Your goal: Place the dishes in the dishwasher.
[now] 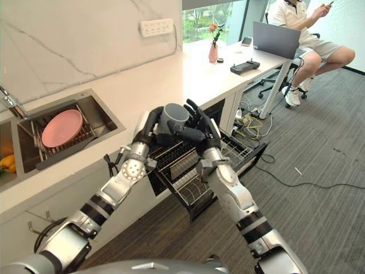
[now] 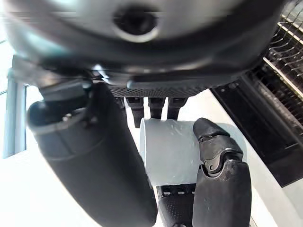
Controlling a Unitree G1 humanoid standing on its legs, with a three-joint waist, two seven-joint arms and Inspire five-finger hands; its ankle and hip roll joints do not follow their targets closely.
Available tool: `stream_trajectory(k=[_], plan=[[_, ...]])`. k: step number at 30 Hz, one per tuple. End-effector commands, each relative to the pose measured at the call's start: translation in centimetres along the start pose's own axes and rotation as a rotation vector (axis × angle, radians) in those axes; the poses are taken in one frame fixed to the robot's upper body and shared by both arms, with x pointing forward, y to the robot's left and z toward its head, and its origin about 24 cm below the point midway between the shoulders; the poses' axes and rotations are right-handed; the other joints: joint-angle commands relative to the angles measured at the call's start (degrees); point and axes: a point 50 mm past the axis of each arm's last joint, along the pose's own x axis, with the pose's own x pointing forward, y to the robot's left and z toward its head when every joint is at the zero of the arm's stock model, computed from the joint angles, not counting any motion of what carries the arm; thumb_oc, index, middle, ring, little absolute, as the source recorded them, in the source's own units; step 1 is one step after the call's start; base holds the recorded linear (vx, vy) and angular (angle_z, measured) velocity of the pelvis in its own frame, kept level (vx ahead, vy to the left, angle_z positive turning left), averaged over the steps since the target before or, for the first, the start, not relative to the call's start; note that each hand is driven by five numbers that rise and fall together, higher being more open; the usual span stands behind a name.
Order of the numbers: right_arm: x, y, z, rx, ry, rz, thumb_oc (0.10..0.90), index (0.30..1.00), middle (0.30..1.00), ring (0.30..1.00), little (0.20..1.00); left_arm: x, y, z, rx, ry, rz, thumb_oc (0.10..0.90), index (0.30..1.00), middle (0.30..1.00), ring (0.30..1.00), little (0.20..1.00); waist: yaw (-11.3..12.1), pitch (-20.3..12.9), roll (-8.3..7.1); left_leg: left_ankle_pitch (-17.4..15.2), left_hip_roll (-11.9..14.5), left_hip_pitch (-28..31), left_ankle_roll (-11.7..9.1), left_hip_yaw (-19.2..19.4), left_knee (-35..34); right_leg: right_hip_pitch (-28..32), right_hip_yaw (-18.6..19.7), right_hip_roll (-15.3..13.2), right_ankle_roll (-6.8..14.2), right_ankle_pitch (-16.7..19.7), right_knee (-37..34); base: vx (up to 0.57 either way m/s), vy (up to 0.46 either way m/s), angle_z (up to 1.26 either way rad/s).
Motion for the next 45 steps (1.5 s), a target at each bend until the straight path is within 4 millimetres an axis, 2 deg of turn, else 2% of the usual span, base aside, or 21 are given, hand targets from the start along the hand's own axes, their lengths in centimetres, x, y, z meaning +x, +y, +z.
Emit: stream_trajectory(k=[1, 3, 7, 17, 21, 27, 39, 41, 45], plan=[[0.8, 5.3, 4.5, 0.196, -0.239, 0.232, 0.800, 0.900, 0.900, 0.900, 0.900, 3.5, -0.3, 7.4, -0.006, -0.306, 0.034, 0.400, 0.300, 0.300, 0.300, 0.300, 1.0, -2.4, 0.53, -5.0, -0.2, 2.2, -0.5, -0.2, 0.6, 2.6, -3.9, -3.0, 4.0, -5.1, 0.7, 0.00, 0.011, -0.03], [0.7, 5.4, 4.2, 0.263, -0.228, 0.230, 0.800, 0.900, 0.900, 0.900, 0.900, 3.4, -0.6, 7.4, -0.015, -0.297, 0.032, 0.400, 0.300, 0.300, 0.300, 0.300, 1.0, -2.6, 0.44, -5.0, -0.2, 2.2, -0.5, -0.1, 0.6, 2.5, -3.9, -3.0, 4.0, -5.1, 0.7, 0.00, 0.005, -0.02], [0.6, 5.2, 4.0, 0.248, -0.218, 0.208, 0.800, 0.900, 0.900, 0.900, 0.900, 3.6, -0.8, 7.4, -0.018, -0.287, 0.032, 0.400, 0.300, 0.300, 0.300, 0.300, 0.9, -2.7, 0.27, -5.0, -0.2, 2.2, -0.6, -0.1, 0.6, 2.6, -3.9, -2.9, 4.0, -4.9, 0.7, 0.00, 0.000, -0.01], [2.2, 1.2, 1.5, 0.008, -0.092, 0.050, 0.800, 0.900, 0.900, 0.900, 0.900, 3.6, -0.9, 8.7, -0.076, -0.333, -0.008, 0.400, 0.300, 0.300, 0.300, 0.300, 1.7, -3.0, 0.02, -4.8, -0.1, 2.1, -0.6, -0.3, 0.6, 2.8, -4.6, -2.9, 4.0, -4.9, 0.7, 0.00, 0.000, 0.00], [2.4, 0.5, 1.1, -0.079, -0.048, 0.065, 0.800, 0.900, 0.900, 0.900, 0.900, 3.7, -0.9, 9.5, -0.071, -0.371, -0.034, 0.400, 0.300, 0.300, 0.300, 0.300, 1.9, -3.1, -0.11, -4.7, 0.0, 2.1, -0.7, -0.5, 0.6, 3.0, -5.0, -3.0, 4.0, -5.1, 0.7, 0.00, 0.000, 0.00], [3.1, -0.5, 0.9, -0.101, -0.028, 0.033, 0.800, 0.900, 0.900, 0.900, 0.900, 3.4, -1.3, 10.0, -0.128, -0.380, -0.079, 0.400, 0.300, 0.300, 0.300, 0.300, 2.6, -3.2, -0.10, -4.7, -0.1, 2.1, -0.7, -0.9, 0.6, 3.2, -5.4, -3.1, 4.1, -5.1, 0.7, 0.00, -0.002, 0.01], [4.3, -0.2, 1.3, -0.128, -0.034, 0.010, 0.800, 0.900, 0.900, 0.900, 0.900, 2.5, -2.4, 11.1, -0.320, -0.380, -0.189, 0.400, 0.300, 0.300, 0.300, 0.300, 3.6, -3.2, -0.22, -4.7, -0.2, 2.0, -0.6, -1.8, 0.6, 3.6, -6.0, -3.2, 4.1, -5.1, 0.7, 0.00, -0.001, 0.01], [4.7, 0.1, 1.1, -0.151, -0.019, 0.015, 0.800, 0.900, 0.900, 0.900, 0.900, 2.0, -2.8, 12.1, -0.406, -0.405, -0.242, 0.400, 0.300, 0.300, 0.300, 0.300, 4.1, -3.1, -0.25, -4.7, -0.3, 1.9, -0.5, -2.1, 0.6, 3.8, -6.1, -3.1, 4.0, -5.1, 0.7, 0.00, -0.006, 0.06], [4.8, 0.4, 0.7, -0.162, 0.002, 0.028, 0.800, 0.900, 0.900, 0.900, 0.900, 1.6, -3.2, 12.8, -0.452, -0.417, -0.281, 0.400, 0.300, 0.300, 0.300, 0.300, 4.4, -3.1, -0.27, -4.6, -0.3, 1.8, -0.4, -2.4, 0.6, 3.9, -6.2, -3.1, 3.9, -5.2, 0.7, 0.00, -0.008, 0.08]])
